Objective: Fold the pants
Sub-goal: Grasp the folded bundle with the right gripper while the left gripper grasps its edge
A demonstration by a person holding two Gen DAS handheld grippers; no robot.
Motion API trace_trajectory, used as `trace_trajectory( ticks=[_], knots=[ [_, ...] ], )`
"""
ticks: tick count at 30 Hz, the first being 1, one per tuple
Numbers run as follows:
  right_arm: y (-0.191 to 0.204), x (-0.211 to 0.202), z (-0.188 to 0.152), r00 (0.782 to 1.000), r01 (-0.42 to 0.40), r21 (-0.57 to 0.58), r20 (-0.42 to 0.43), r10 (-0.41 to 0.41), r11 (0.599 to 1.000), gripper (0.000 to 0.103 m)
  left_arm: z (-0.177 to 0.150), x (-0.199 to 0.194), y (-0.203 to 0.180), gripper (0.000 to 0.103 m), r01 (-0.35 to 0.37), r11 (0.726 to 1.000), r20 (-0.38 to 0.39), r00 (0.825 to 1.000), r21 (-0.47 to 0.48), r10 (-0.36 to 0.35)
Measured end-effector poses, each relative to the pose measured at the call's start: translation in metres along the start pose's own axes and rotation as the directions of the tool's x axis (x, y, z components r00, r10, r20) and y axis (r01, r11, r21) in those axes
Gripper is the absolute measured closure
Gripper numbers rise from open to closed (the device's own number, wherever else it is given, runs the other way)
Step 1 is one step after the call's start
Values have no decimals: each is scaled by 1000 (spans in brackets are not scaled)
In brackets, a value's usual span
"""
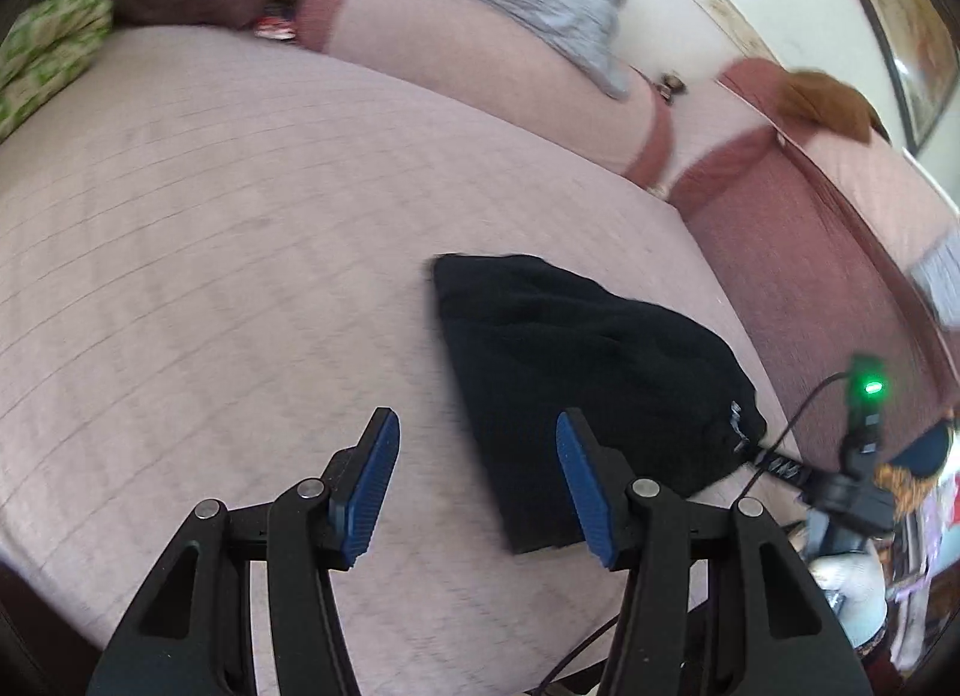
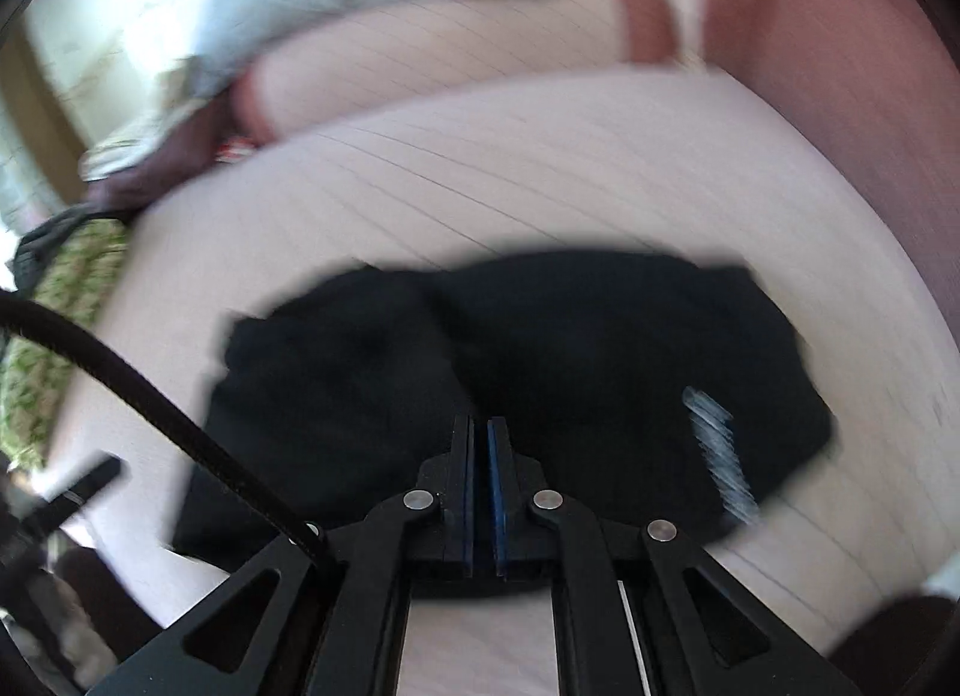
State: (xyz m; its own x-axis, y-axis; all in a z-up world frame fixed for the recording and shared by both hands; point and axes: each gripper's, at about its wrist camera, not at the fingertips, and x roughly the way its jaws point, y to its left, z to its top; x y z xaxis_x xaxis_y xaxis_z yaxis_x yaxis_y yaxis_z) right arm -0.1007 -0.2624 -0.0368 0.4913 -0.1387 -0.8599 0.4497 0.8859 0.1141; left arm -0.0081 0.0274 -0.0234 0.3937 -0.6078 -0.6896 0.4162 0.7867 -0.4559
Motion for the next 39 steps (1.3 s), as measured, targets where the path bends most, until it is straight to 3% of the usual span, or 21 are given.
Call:
trace_trajectory(
  ticks=[1, 3, 4, 6, 8, 10, 16, 18, 20, 24, 27, 29, 30, 31, 32, 33, 35, 39],
  knots=[
    [-14, 4, -5, 999, -2, 31, -35, 3, 1000, 96, 0, 4, -7, 49, 5, 1000, -8, 1000, 24, -5],
    [-36, -3, -13, 995, -94, 115, -10, 96, 989, 95, -1, 17, -22, 49, 2, 998, -35, 999, 69, 0],
    [-40, -9, -15, 994, -104, 124, -1, 105, 987, 91, 0, 22, -27, 49, -3, 997, -53, 999, 83, 7],
    [-49, -23, -17, 995, -101, 151, 41, 96, 983, 81, 6, 29, -37, 49, 14, 996, -73, 997, 91, -7],
    [-66, -34, -19, 991, -127, 231, 80, 111, 965, 60, 21, 32, -56, 48, 60, 990, -76, 996, 126, -51],
    [-86, -38, -23, 986, -154, 322, 114, 123, 934, 53, 37, 40, -83, 41, 85, 976, -86, 994, 201, -69],
    [-119, -23, -42, 981, -192, 452, 119, 154, 871, 53, 68, 110, -188, 37, 167, 864, -223, 973, 475, -65],
    [-119, -18, -41, 975, -213, 456, 155, 158, 864, 53, 70, 144, -218, 37, 185, 831, -278, 960, 525, -38],
    [-116, -14, -34, 972, -223, 441, 168, 164, 869, 51, 70, 182, -244, 37, 211, 816, -345, 938, 539, -14],
    [-110, -1, -27, 959, -276, 422, 186, 215, 864, 50, 65, 250, -279, 37, 237, 788, -467, 882, 568, 71],
    [-111, 5, -31, 940, -327, 415, 235, 247, 849, 43, 53, 286, -292, 37, 216, 747, -502, 847, 628, 177],
    [-111, 7, -31, 928, -356, 411, 258, 268, 839, 43, 47, 295, -299, 41, 211, 725, -507, 834, 656, 217],
    [-111, 9, -30, 924, -368, 404, 260, 281, 837, 44, 45, 293, -303, 54, 216, 710, -501, 838, 670, 217],
    [-112, 10, -28, 920, -379, 405, 259, 293, 832, 55, 45, 290, -305, 60, 212, 704, -494, 841, 678, 222],
    [-115, 12, -26, 915, -397, 416, 255, 314, 818, 83, 47, 285, -307, 73, 203, 701, -483, 846, 684, 226],
    [-119, 16, -26, 901, -431, 440, 248, 355, 787, 83, 50, 280, -308, 81, 208, 708, -485, 849, 674, 212],
    [-120, 11, -26, 886, -462, 447, 267, 379, 766, 84, 63, 257, -299, 82, 227, 734, -476, 867, 640, 146],
    [-83, -26, -17, 884, -440, 279, 304, 356, 854, 84, 94, 192, -268, 82, 265, 799, -427, 904, 539, -12]
  ],
)
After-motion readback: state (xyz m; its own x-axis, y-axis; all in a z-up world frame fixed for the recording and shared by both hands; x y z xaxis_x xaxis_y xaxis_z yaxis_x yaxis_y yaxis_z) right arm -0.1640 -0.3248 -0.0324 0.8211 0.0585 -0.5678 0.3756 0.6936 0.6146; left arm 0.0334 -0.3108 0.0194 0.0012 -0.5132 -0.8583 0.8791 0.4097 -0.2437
